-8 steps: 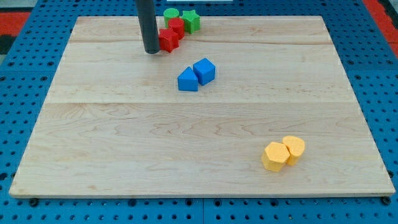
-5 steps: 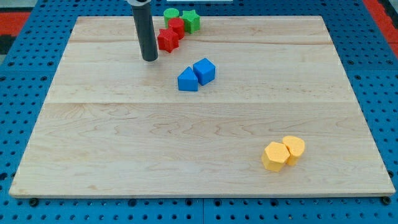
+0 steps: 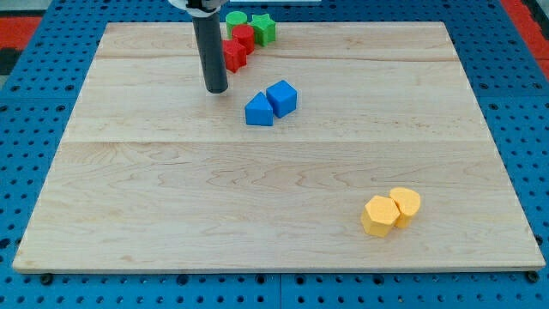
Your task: Move the blue cube along with blue triangle towards center
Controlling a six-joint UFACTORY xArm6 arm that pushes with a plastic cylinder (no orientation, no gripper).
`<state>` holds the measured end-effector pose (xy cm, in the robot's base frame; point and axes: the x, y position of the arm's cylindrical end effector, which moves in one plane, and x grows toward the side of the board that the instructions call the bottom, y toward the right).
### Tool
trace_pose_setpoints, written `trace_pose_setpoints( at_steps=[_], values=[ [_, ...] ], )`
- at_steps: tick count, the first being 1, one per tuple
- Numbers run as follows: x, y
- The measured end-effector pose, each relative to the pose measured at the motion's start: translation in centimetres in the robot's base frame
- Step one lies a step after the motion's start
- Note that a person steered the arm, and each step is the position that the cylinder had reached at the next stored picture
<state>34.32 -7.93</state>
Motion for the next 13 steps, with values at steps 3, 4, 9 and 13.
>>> trace_pose_setpoints(
  at_steps=[3,4,9,13],
  values=[
    [-1.1,10.4],
    [1.0,12.8],
    [3.5,10.6],
    [7.1,7.1]
  ],
)
